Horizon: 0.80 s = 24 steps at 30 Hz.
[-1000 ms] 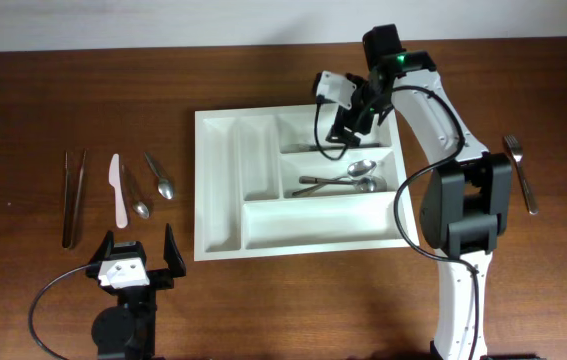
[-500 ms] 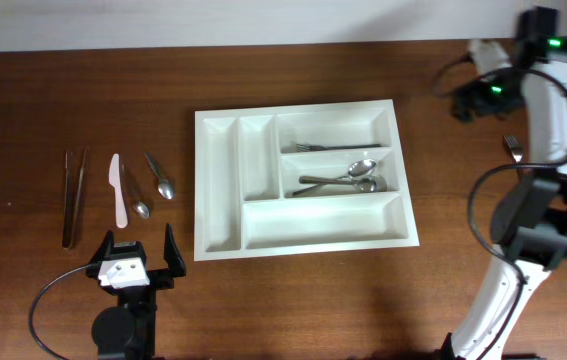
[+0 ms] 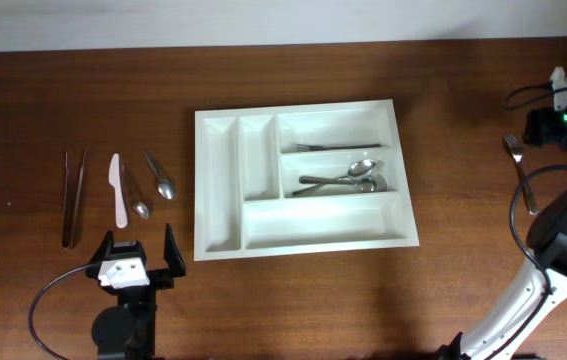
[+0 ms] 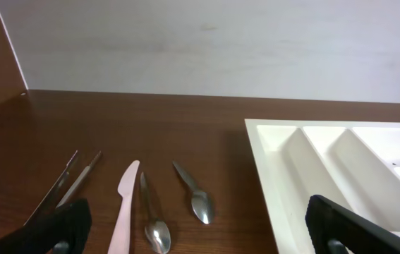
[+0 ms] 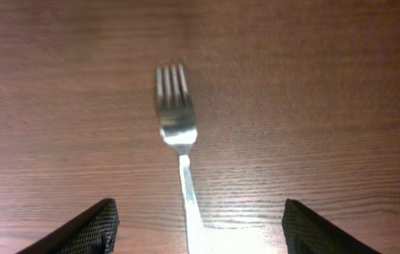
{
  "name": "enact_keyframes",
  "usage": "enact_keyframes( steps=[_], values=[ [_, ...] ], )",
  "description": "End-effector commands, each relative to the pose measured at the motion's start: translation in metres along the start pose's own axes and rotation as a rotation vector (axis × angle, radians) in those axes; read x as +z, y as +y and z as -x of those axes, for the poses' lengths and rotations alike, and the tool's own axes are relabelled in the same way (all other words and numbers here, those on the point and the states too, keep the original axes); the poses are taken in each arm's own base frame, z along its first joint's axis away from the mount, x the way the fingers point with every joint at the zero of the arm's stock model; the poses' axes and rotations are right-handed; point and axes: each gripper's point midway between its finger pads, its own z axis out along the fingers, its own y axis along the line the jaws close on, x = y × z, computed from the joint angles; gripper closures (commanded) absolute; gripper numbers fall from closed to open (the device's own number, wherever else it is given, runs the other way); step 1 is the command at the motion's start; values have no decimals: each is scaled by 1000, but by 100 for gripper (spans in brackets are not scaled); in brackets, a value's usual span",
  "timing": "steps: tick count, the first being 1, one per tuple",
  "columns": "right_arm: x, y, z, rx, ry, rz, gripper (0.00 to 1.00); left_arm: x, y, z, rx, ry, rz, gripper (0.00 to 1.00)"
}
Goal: Pack container
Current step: 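Return the right gripper to the remaining fork and grasp it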
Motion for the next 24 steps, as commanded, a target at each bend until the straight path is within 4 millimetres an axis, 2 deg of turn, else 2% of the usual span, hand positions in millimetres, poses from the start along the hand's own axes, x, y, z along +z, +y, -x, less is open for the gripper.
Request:
enact_keyframes(
  steps=[1, 7, 11, 16, 18, 20, 24],
  values=[
    [22, 3, -13, 11, 38, 15, 25, 0, -2, -1, 14, -3, -11, 1],
    [57, 12, -23, 10, 34, 39, 39, 0, -2, -1, 14, -3, -11, 1],
    [85, 22, -41, 12, 49, 55, 38, 0, -2, -1, 14, -3, -11, 1],
    [99, 30, -48, 14, 42, 83, 40, 0, -2, -1, 14, -3, -11, 1],
    [99, 30, -48, 14, 41, 82, 55, 0, -2, -1, 14, -3, -11, 1],
    [99, 31, -48, 41, 41, 84, 79, 0, -2, -1, 14, -3, -11, 1],
    [98, 30, -47, 127, 42, 80, 96, 0, -2, -1, 14, -3, -11, 1]
  ],
)
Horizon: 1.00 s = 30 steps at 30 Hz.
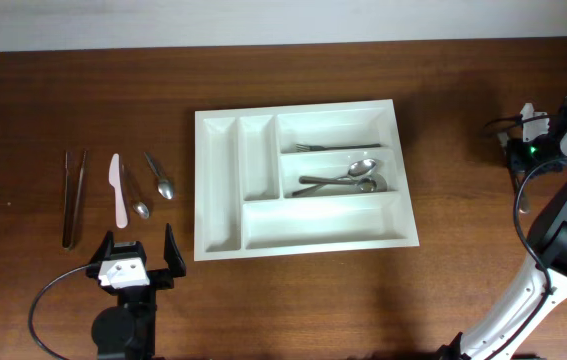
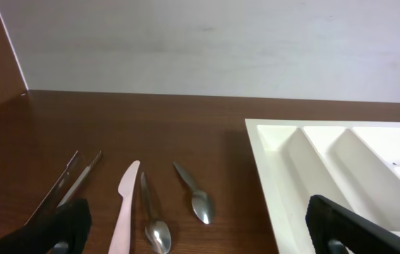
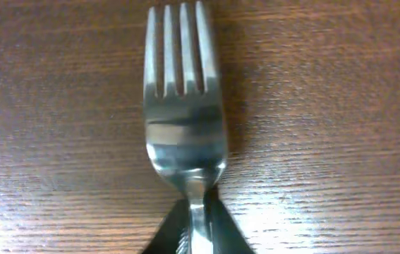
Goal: Pack container
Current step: 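Return the right gripper to the remaining fork and grasp it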
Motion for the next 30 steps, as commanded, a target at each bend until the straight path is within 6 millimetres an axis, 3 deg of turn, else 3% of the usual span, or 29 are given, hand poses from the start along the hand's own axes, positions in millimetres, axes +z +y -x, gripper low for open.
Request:
enact_keyframes(
  steps=[1, 8, 13, 16, 17, 19, 22, 24, 26, 30],
  values=[
    [11, 3, -13, 77, 43, 1, 96, 0, -2, -1, 12, -3, -11, 1],
    [-11, 15, 10, 101, -4, 66, 96, 0, -2, -1, 12, -3, -11, 1],
    [-62, 28, 54, 45, -112, 61, 96, 0, -2, -1, 12, -3, -11, 1],
    [-91, 51, 81, -7, -188, 104, 96, 0, -2, -1, 12, -3, -11, 1],
    [-111, 79, 98, -101, -241, 166, 96, 0, -2, -1, 12, -3, -11, 1],
    [-127, 107, 110, -206, -283, 227, 96, 0, -2, -1, 12, -3, -11, 1],
    [-157, 184, 122, -503, -360, 359, 96, 0, -2, -1, 12, -3, -11, 1],
    [-166, 229, 121, -669, -389, 419, 96, 0, -2, -1, 12, -3, -11, 1],
    [-169, 259, 117, -788, -403, 449, 96, 0, -2, -1, 12, -3, -11, 1],
    [-170, 327, 93, -1179, -424, 488, 96, 0, -2, -1, 12, -3, -11, 1]
  ],
)
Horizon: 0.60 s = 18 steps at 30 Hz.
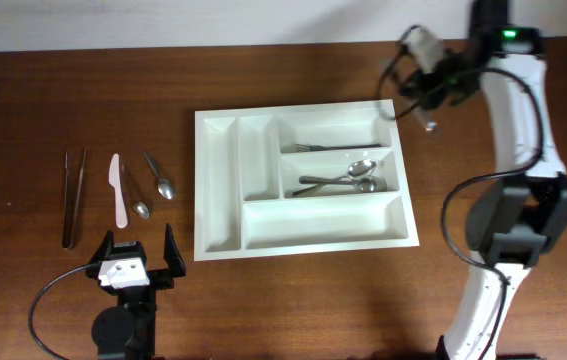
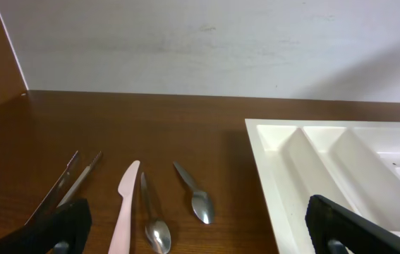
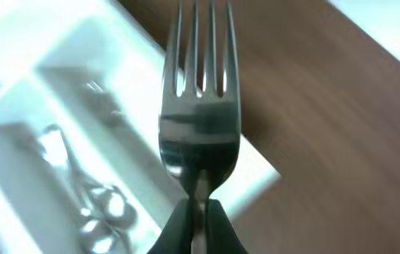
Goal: Pack container
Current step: 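Return the right gripper to the remaining fork and grasp it, then place the second fork into the top compartment and release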
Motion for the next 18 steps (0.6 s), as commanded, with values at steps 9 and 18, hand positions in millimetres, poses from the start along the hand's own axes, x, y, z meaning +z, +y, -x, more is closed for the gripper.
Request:
enact_keyframes(
  steps=[9, 18],
  values=[
    [55, 90, 39, -693, 100, 141, 96, 0, -2, -1, 12, -3, -11, 1],
    [99, 96, 14, -663, 161, 231, 96, 0, -2, -1, 12, -3, -11, 1]
  ],
)
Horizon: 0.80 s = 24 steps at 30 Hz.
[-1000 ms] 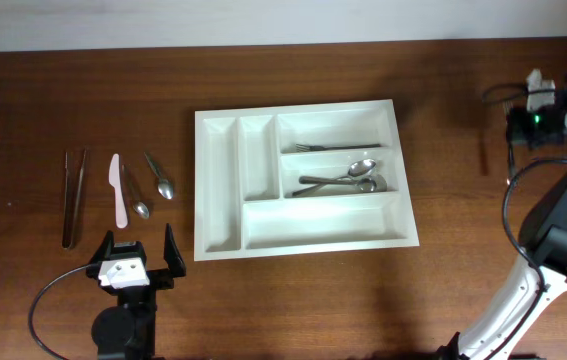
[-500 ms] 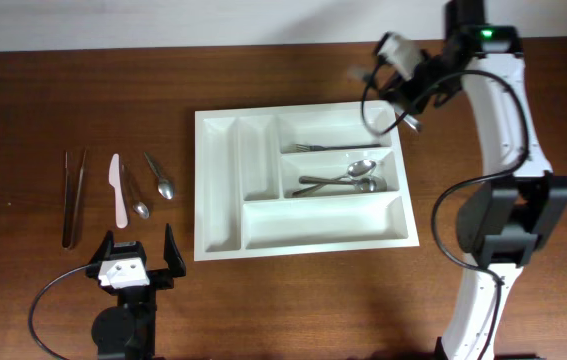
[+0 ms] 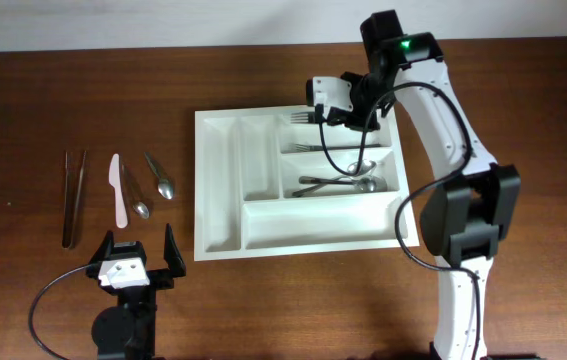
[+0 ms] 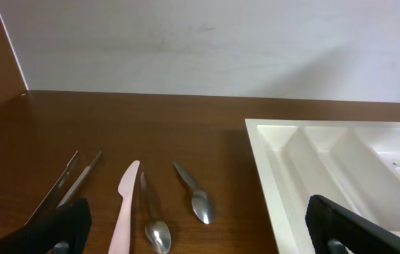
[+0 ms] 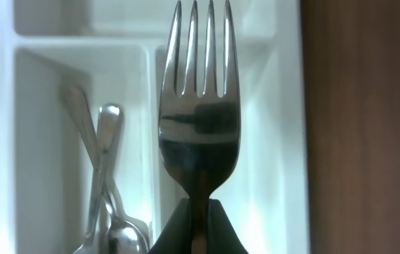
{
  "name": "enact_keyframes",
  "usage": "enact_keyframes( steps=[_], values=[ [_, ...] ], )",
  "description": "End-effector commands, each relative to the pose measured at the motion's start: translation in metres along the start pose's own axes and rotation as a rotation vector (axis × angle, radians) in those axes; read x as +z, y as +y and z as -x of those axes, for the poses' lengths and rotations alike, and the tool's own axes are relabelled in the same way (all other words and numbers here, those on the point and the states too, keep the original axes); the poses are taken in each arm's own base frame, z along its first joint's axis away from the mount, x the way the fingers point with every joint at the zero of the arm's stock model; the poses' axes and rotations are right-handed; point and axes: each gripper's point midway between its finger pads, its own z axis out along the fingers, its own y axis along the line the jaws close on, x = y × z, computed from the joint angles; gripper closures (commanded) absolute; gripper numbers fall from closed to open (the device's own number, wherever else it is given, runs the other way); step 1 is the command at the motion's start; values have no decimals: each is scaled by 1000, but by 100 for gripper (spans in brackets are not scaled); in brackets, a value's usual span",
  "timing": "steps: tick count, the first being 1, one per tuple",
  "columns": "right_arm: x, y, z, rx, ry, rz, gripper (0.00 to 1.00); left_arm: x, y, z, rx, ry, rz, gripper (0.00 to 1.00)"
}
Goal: Pack container
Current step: 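Place the second fork into the top compartment and release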
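Note:
My right gripper (image 3: 315,114) is shut on a steel fork (image 5: 198,130), gripping its neck, tines pointing left in the overhead view. It hangs over the upper right compartment of the white cutlery tray (image 3: 217,185). Another fork (image 3: 339,147) lies in that compartment. The compartment below holds two spoons (image 3: 348,180), also visible as spoons (image 5: 104,176) in the right wrist view. My left gripper (image 3: 139,250) stands open near the front edge, nothing between its fingers (image 4: 55,227).
Left of the tray lie a pair of dark chopsticks (image 3: 73,195), a pink knife (image 3: 118,190) and two loose spoons (image 3: 135,192), (image 3: 160,176). The left wrist view shows the knife (image 4: 124,212), a spoon (image 4: 196,199) and the tray's corner (image 4: 270,152).
My right gripper, still holding the fork, has moved left from beside the tray's far right corner to over the upper right compartment. The left arm has not moved.
My right gripper stood open around a fork lying at the table's far right. Then it was shut on the fork's neck there. Later it held the fork aloft by the tray's far right corner, and now over the tray. The left arm stayed still.

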Motion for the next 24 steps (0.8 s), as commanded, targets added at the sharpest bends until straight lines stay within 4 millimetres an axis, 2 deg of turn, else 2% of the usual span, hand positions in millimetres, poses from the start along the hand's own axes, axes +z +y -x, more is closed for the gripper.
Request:
enact_keyframes(
  steps=[1, 3, 8, 9, 10, 13, 18, 21, 24],
  values=[
    [22, 1, -14, 6, 23, 44, 96, 0, -2, -1, 12, -3, -11, 1],
    [32, 3, -20, 15, 26, 63, 96, 0, -2, -1, 12, -3, -11, 1],
    [35, -1, -19, 8, 23, 52, 95, 0, -2, -1, 12, -3, -11, 1],
    [34, -4, -19, 27, 21, 38, 72, 0, -2, -1, 12, -3, -11, 1],
    [34, -7, -19, 62, 20, 29, 55, 0, -2, -1, 12, -3, -11, 1],
    [27, -15, -17, 214, 5, -10, 26, 0, -2, -1, 12, -3, -11, 1],
    [1, -36, -14, 372, -23, -92, 11, 0, -2, -1, 12, -3, -11, 1],
    [-28, -59, -16, 522, -52, -184, 4, 0, -2, -1, 12, -3, -11, 1],
    [-68, -85, -37, 752, -52, -327, 1, 0, -2, -1, 12, -3, -11, 1]
  ],
)
